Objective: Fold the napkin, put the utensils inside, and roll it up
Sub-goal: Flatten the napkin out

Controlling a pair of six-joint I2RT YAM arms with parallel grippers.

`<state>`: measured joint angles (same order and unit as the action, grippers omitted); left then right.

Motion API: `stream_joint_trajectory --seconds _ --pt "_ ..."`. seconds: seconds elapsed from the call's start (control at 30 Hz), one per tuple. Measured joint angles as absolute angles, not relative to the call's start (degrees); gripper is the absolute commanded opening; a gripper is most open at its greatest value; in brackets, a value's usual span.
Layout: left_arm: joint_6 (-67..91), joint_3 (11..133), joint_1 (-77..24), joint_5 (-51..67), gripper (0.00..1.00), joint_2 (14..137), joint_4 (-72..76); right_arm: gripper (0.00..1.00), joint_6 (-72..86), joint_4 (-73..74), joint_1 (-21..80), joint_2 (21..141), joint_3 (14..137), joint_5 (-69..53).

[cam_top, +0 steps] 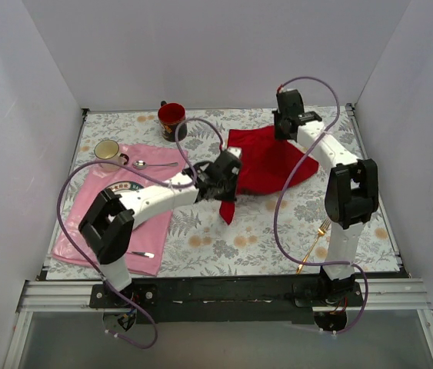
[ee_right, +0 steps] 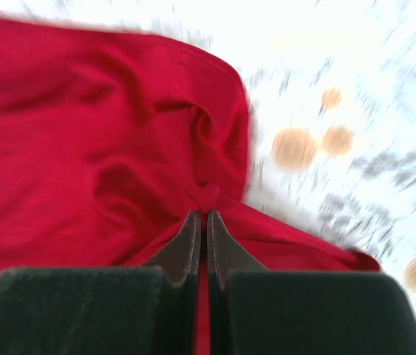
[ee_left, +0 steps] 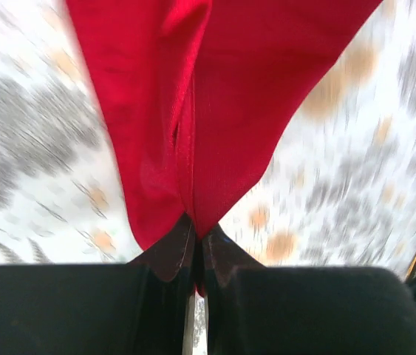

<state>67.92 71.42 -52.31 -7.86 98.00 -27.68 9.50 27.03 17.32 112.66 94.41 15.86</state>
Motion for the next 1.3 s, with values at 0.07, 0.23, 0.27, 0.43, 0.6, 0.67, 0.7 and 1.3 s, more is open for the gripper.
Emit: stream_joint_trajectory --seconds 0.07,0.23,0.27,0.43,0.6,0.67,0.7,1.3 --pt "67.9 79.3 -47.9 -8.1 0.0 101.1 -28.8 0.01 9.7 28.2 17.3 112.4 101.2 16.5" --pt "64.9 100.9 -40.1 -9.9 0.0 108.9 -28.6 0.01 8.9 26.9 17.3 107.2 117.6 16.6" --pt "63.6 104.7 -39.4 -10.5 0.0 110.0 -28.6 0.01 8.6 26.2 17.3 105.1 118.7 16.5" --pt "56.0 115.8 -38.5 -11.7 0.0 111.4 -26.0 0.01 7.2 20.9 17.3 88.2 115.7 15.9" --pt "51.0 107.2 -38.9 -11.9 0.0 107.1 -22.5 0.31 8.1 14.4 17.3 68.7 89.1 15.3" --pt "50.0 100.3 -38.9 -11.4 0.0 104.6 -22.0 0.45 9.6 13.8 17.3 64.8 77.2 14.1" --pt "49.8 97.0 -38.9 -11.2 0.0 103.4 -22.2 0.51 10.7 14.1 17.3 64.4 71.8 13.3" --pt "57.4 66.2 -38.9 -2.0 0.76 84.3 -28.2 0.6 16.7 23.9 17.3 65.1 45.2 -0.4"
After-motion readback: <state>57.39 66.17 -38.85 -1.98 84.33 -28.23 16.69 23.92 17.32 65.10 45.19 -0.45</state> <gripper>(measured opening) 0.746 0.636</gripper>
